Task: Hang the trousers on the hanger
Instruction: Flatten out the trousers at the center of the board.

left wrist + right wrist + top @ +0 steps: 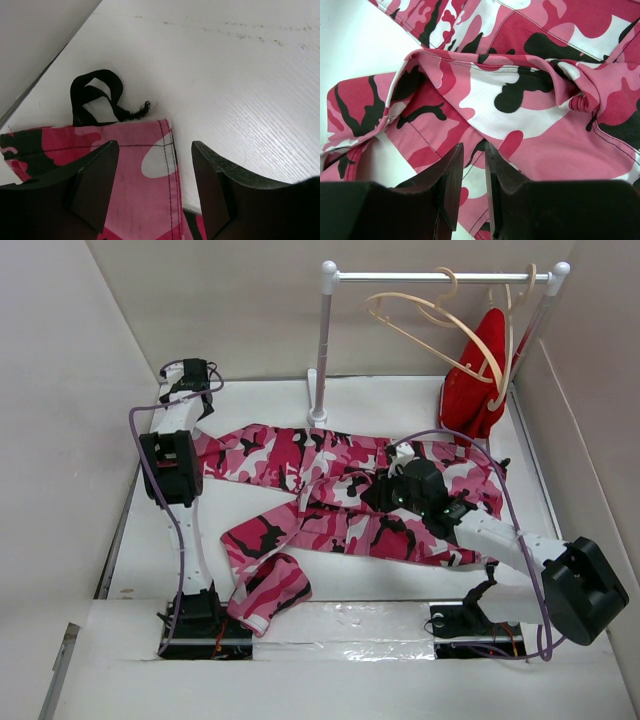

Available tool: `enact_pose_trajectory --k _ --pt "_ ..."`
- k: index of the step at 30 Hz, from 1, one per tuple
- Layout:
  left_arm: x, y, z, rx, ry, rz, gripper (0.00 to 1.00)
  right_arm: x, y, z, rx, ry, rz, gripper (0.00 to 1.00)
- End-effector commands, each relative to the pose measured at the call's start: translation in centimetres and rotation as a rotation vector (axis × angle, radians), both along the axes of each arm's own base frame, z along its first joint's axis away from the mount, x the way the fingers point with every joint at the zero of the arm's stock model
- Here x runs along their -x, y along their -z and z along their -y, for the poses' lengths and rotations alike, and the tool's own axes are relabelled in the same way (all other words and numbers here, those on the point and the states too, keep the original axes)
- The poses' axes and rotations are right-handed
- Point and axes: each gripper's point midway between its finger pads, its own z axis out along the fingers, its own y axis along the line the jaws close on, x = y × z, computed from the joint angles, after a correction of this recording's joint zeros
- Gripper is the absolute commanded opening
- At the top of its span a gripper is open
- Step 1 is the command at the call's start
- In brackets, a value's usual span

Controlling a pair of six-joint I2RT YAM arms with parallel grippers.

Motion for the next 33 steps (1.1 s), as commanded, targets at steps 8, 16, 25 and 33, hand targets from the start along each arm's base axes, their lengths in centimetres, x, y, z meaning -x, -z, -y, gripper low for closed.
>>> enact_pose_trajectory --k 8,16,25,33 --pt "-1.2 1.8 -0.5 -0.04 0.006 -0.055 0.47 -0.2 -0.8 -0.8 -0.001 -0.023 0.033 0.3" --pt "-0.6 1.2 -3.0 -0.036 -0.035 -0.031 0.0 -0.4 -0.5 -0.6 0.009 -0.011 0.031 0.31" --pt "1.3 -6.3 -7.8 -0.125 -0.21 0.126 0.0 -0.6 -0.2 -0.6 0.017 -0.002 0.029 0.31" --pt "2.1 -11.1 -8.3 -0.116 -0.278 0.259 0.38 -1.1 -0.2 0.2 0.035 0.049 0.04 0.32"
